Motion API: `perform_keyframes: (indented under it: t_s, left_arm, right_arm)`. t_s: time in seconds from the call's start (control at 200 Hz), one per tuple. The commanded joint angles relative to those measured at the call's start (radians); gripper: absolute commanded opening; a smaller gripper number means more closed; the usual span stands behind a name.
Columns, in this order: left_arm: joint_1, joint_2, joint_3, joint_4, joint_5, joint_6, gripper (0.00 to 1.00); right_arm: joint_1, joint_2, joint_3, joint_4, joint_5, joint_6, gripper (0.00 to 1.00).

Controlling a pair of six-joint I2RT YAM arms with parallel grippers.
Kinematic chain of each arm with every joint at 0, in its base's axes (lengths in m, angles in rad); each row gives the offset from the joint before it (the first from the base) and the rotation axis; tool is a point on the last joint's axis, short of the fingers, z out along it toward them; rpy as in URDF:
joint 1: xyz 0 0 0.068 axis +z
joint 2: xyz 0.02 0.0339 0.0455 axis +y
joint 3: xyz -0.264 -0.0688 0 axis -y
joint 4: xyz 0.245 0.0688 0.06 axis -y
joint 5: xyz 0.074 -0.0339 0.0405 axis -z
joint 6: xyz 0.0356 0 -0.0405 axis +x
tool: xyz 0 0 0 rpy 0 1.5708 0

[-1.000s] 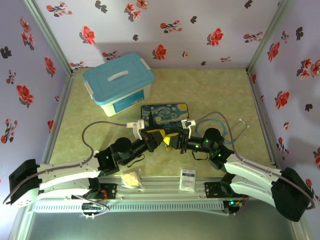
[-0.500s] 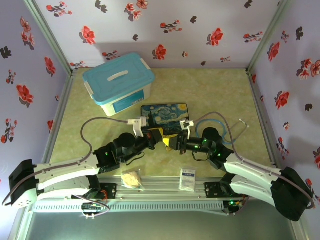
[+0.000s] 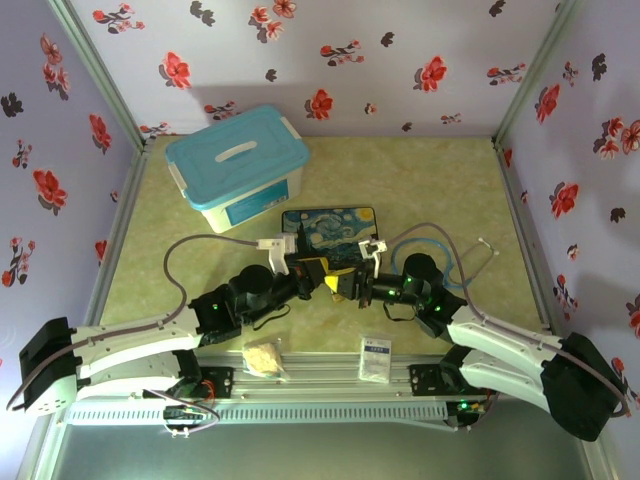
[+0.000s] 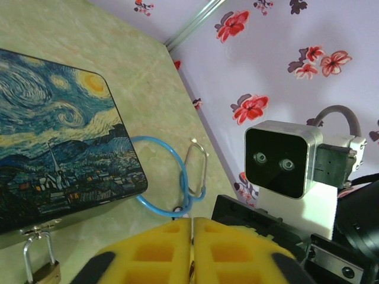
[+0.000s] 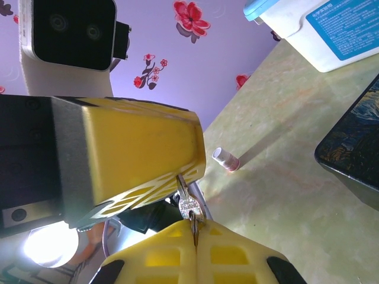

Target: Unlock a padlock with a key

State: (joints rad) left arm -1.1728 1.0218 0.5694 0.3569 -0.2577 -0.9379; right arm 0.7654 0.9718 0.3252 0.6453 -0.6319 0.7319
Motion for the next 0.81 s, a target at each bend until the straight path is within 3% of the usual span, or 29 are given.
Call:
perform_keyframes:
  t_s: [0.0, 0.095, 0.13, 0.16, 0.245, 0.355, 0.485, 0.585, 0.8]
  left_arm:
    - [0.008, 0.008, -0.006, 0.012, 0.011, -0.004, 0.00]
    - [0.009, 0.003, -0.013, 0.020, 0.010, -0.006, 0.00]
    - [0.009, 0.001, -0.014, 0.019, 0.010, -0.005, 0.00]
    - [0.010, -0.002, -0.014, 0.018, 0.010, -0.003, 0.00]
    - [0.011, -0.013, -0.022, 0.023, 0.004, -0.006, 0.00]
    - [0.022, -0.039, -0.050, 0.073, 0.003, -0.021, 0.00]
    - [0.024, -0.064, -0.071, 0.129, 0.006, -0.028, 0.00]
    - [0.024, -0.073, -0.084, 0.171, 0.019, -0.044, 0.00]
    - [0.024, -0.091, -0.090, 0.196, 0.031, -0.070, 0.00]
  right_arm:
    - [-0.003, 0.002, 0.029, 0.020, 0.004, -0.022, 0.00]
    - [-0.003, 0.000, 0.028, 0.015, 0.009, -0.025, 0.01]
    - [-0.003, 0.001, 0.027, 0.012, 0.013, -0.024, 0.07]
    - [-0.003, -0.002, 0.026, 0.008, 0.019, -0.022, 0.20]
    - [-0.005, -0.020, 0.012, 0.030, 0.048, 0.001, 0.69]
    - [-0.008, -0.034, -0.017, 0.141, 0.048, 0.054, 0.98]
    - [-0.009, 0.001, 0.002, 0.189, 0.008, 0.072, 0.99]
    - [-0.008, 0.044, 0.009, 0.252, -0.030, 0.091, 0.93]
    - [-0.008, 0.134, 0.011, 0.418, -0.094, 0.156, 0.61]
